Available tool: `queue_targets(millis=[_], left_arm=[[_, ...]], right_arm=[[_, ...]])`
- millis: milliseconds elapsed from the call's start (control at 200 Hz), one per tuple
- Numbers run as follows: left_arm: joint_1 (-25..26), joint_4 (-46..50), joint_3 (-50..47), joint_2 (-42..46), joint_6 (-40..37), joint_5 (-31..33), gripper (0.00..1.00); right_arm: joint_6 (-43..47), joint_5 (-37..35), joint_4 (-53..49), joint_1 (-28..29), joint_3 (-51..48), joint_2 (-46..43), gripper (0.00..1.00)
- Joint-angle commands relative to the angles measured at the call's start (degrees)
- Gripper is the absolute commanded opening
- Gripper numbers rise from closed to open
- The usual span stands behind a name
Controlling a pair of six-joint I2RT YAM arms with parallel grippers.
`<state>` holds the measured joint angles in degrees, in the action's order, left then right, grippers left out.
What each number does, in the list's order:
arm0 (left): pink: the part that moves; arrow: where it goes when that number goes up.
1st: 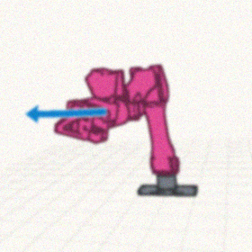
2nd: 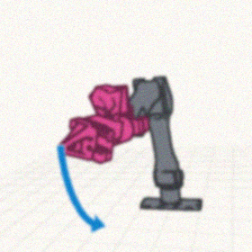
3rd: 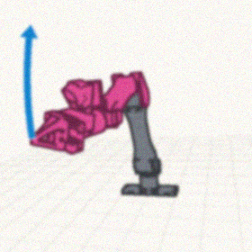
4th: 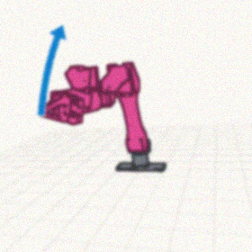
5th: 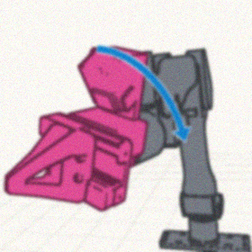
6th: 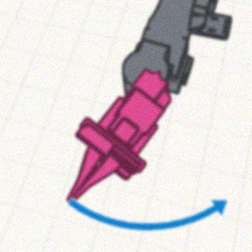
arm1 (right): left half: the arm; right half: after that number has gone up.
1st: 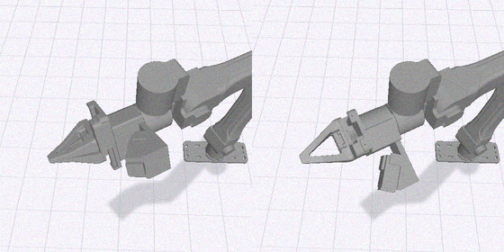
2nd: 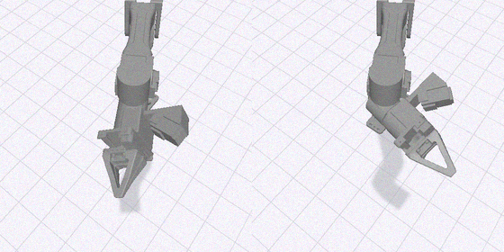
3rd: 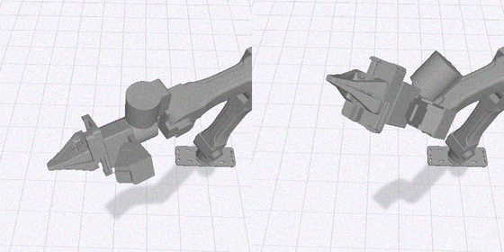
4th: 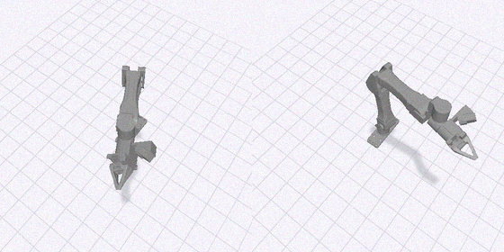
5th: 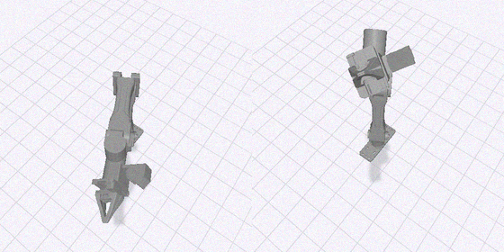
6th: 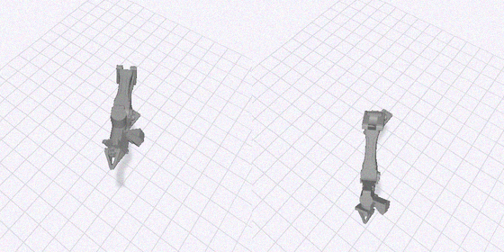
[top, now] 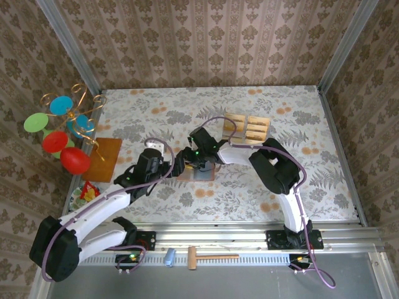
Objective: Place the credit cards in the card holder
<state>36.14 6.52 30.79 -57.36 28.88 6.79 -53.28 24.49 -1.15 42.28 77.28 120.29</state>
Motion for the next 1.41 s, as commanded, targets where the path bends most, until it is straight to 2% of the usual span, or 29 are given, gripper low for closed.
queue_targets(millis=[0,185,345,560,710,925,1090,1230,1400], left_arm=[[-0.9,3.9,4.2,-0.2,2.0,-1.7,1.0],[-2.9,6.3,10.7,-4.3,3.7,-6.1,1.0],[-4.9,8.0,16.7,-8.2,6.7,-10.1,1.0],[-6.2,7.2,22.9,-13.6,9.2,-15.0,1.0],[-6.6,4.7,25.8,-17.0,12.6,-18.2,1.0],[-7.2,7.4,32.8,-19.9,23.6,-18.4,1.0],[-6.9,10.6,37.1,-20.6,32.9,-15.2,1.0],[-6.4,15.1,41.3,-21.4,38.1,-12.9,1.0],[-5.2,20.3,45.9,-22.7,43.3,-10.7,1.0]], right_arm=[[2.5,-1.5,-4.8,0.2,1.6,-4.0,0.45],[7.6,-5.7,-12.9,-1.3,3.5,-10.3,0.46],[14.8,-13.1,-25.7,-5.2,10.8,-11.2,0.47],[26.0,-25.0,-41.0,-9.6,28.6,-4.5,0.48],[31.5,-29.1,-46.1,-9.9,42.3,4.2,0.49],[33.9,-35.4,-51.0,-9.4,59.4,18.4,0.49],[35.1,-41.7,-54.5,-9.4,70.3,27.0,0.49],[34.8,-46.8,-56.5,-10.0,71.9,30.1,0.49],[33.2,-51.3,-59.7,-11.7,69.4,29.9,0.49]])
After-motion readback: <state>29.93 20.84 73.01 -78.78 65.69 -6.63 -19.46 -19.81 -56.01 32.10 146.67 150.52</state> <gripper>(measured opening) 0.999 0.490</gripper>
